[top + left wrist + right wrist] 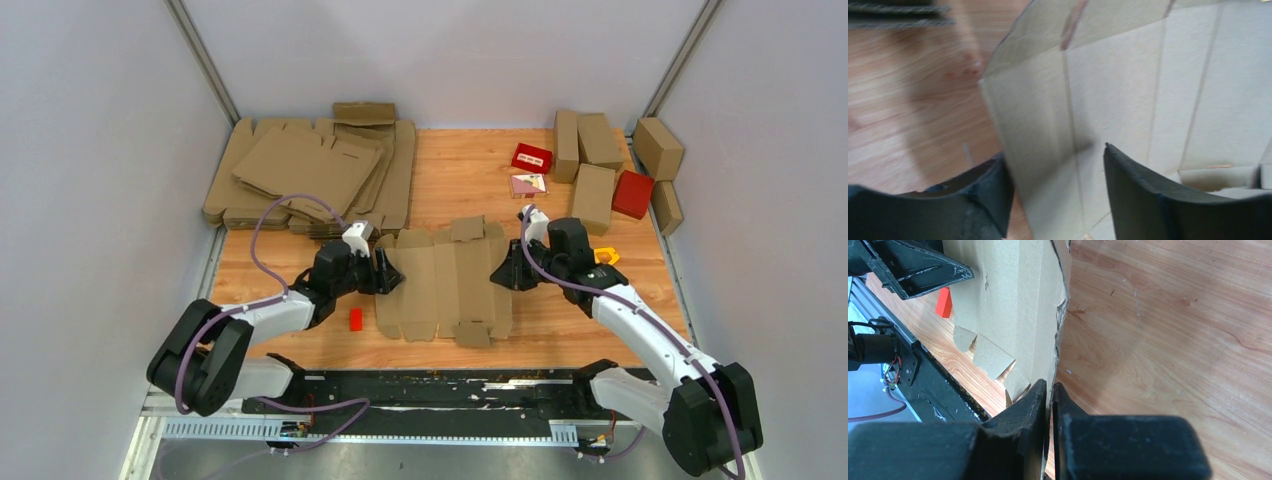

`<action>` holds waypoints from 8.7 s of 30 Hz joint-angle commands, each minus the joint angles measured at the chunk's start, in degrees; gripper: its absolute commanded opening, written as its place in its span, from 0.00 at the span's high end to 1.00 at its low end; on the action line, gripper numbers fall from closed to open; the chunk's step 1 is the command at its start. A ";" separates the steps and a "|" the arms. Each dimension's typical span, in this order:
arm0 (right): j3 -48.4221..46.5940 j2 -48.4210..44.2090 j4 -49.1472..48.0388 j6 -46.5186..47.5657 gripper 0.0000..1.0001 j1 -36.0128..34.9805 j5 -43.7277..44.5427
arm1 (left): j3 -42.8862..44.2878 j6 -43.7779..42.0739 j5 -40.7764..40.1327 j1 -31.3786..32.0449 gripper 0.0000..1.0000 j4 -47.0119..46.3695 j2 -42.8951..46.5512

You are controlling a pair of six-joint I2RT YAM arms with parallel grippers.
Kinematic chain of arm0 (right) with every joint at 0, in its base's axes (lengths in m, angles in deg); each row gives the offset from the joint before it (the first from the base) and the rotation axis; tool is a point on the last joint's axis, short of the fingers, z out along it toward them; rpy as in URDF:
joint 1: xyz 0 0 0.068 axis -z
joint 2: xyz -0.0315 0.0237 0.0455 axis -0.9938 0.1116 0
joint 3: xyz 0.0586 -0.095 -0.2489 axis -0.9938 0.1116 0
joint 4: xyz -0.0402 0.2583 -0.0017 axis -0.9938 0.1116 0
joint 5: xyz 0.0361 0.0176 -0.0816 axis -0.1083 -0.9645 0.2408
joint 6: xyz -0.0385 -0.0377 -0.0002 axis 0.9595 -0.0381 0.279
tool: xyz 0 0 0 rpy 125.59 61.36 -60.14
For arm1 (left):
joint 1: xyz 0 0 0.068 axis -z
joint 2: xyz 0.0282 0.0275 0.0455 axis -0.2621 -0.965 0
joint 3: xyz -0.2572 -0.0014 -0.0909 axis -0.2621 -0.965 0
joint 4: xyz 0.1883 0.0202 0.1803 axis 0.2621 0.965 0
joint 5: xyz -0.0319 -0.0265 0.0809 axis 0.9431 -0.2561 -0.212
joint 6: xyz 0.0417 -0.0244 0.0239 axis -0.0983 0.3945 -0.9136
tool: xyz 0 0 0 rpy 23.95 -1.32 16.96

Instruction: Fold the paper box

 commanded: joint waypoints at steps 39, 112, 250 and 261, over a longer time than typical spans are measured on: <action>-0.78 7.76 -1.73 -4.55 0.08 -4.46 21.75 | -9.78 -8.92 10.73 0.52 1.00 -22.04 24.88; -0.09 25.98 -25.84 -6.54 0.97 -18.05 2.60 | -11.94 -11.85 -1.21 3.54 1.00 -18.88 28.79; 5.06 18.45 -26.65 -1.40 0.15 -17.18 24.69 | -14.61 -12.42 -0.33 7.83 1.00 -20.54 33.80; 5.83 16.26 -26.83 1.99 0.01 -21.26 24.34 | -14.74 -12.42 -0.71 7.84 1.00 -20.34 33.78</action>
